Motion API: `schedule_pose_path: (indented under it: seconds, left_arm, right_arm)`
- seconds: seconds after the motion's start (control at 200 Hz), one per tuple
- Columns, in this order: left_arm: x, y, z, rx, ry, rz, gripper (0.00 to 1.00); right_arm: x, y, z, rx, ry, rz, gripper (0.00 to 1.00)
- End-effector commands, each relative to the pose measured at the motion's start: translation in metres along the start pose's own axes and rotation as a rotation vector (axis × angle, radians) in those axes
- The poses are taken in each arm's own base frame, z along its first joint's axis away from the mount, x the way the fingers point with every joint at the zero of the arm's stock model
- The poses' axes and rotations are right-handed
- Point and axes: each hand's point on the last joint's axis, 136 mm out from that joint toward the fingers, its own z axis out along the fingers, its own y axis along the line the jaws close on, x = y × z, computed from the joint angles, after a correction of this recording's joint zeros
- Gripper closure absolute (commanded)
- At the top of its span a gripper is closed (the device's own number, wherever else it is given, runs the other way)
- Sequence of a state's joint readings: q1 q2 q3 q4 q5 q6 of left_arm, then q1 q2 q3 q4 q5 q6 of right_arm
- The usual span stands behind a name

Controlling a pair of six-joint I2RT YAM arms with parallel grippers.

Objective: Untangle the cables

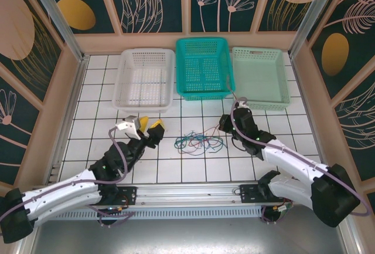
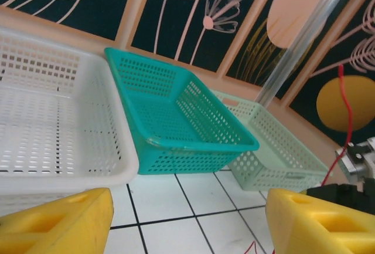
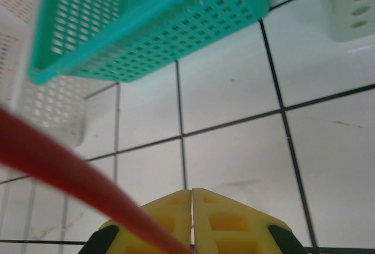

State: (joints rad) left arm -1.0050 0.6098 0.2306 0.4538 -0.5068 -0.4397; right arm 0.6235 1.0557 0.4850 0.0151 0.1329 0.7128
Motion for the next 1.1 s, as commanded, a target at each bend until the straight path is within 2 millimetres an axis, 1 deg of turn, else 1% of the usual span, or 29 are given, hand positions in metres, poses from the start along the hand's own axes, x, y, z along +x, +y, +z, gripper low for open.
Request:
schedule_pose_path:
  seconds: [0.0, 0.13, 0.19, 0.245, 0.315, 0.395, 0.54, 0.676, 0.751, 0.841, 0.961, 1.051, 1.096]
  left_arm:
    - [0.031, -0.017, 0.002, 0.089, 0.189, 0.213, 0.31]
    - [0.076, -0.046, 0.018, 0.224, 0.408, 0.312, 0.36]
    - [0.099, -0.057, 0.027, 0.270, 0.522, 0.368, 0.41]
    - [0.117, -0.062, 0.035, 0.290, 0.619, 0.429, 0.46]
    - [0.132, -0.065, 0.041, 0.310, 0.705, 0.491, 0.50]
    - [0.136, -0.073, 0.044, 0.350, 0.728, 0.520, 0.50]
    - [0.134, -0.083, 0.042, 0.412, 0.714, 0.516, 0.49]
    - [0.150, -0.090, 0.039, 0.457, 0.793, 0.484, 0.50]
    - [0.161, -0.098, 0.035, 0.508, 0.843, 0.446, 0.51]
    - [0.170, -0.099, 0.034, 0.516, 0.878, 0.416, 0.52]
    - [0.178, -0.096, 0.033, 0.503, 0.911, 0.392, 0.52]
    - [0.178, -0.092, 0.035, 0.469, 0.909, 0.381, 0.52]
    - [0.177, -0.089, 0.036, 0.448, 0.898, 0.377, 0.52]
  right_arm:
    - [-0.009, 0.009, 0.003, 0.046, -0.002, -0.097, 1.00]
    - [-0.012, 0.021, 0.009, 0.062, 0.020, -0.170, 1.00]
    - [-0.013, 0.026, 0.011, 0.055, 0.024, -0.179, 1.00]
    - [-0.013, 0.031, 0.011, 0.043, 0.029, -0.183, 1.00]
    - [-0.013, 0.033, 0.012, 0.041, 0.035, -0.194, 1.00]
    - [-0.012, 0.034, 0.012, 0.039, 0.040, -0.203, 1.00]
    - [-0.012, 0.042, 0.009, -0.004, 0.057, -0.210, 1.00]
    - [-0.011, 0.054, 0.008, -0.071, 0.079, -0.200, 1.00]
    - [-0.011, 0.058, 0.007, -0.104, 0.083, -0.183, 1.00]
    - [-0.013, 0.051, 0.008, -0.113, 0.062, -0.157, 1.00]
    - [-0.006, 0.045, 0.006, -0.173, 0.046, -0.155, 1.00]
    - [-0.006, 0.036, 0.004, -0.180, 0.024, -0.136, 1.00]
    - [-0.006, 0.036, 0.002, -0.188, 0.014, -0.141, 1.00]
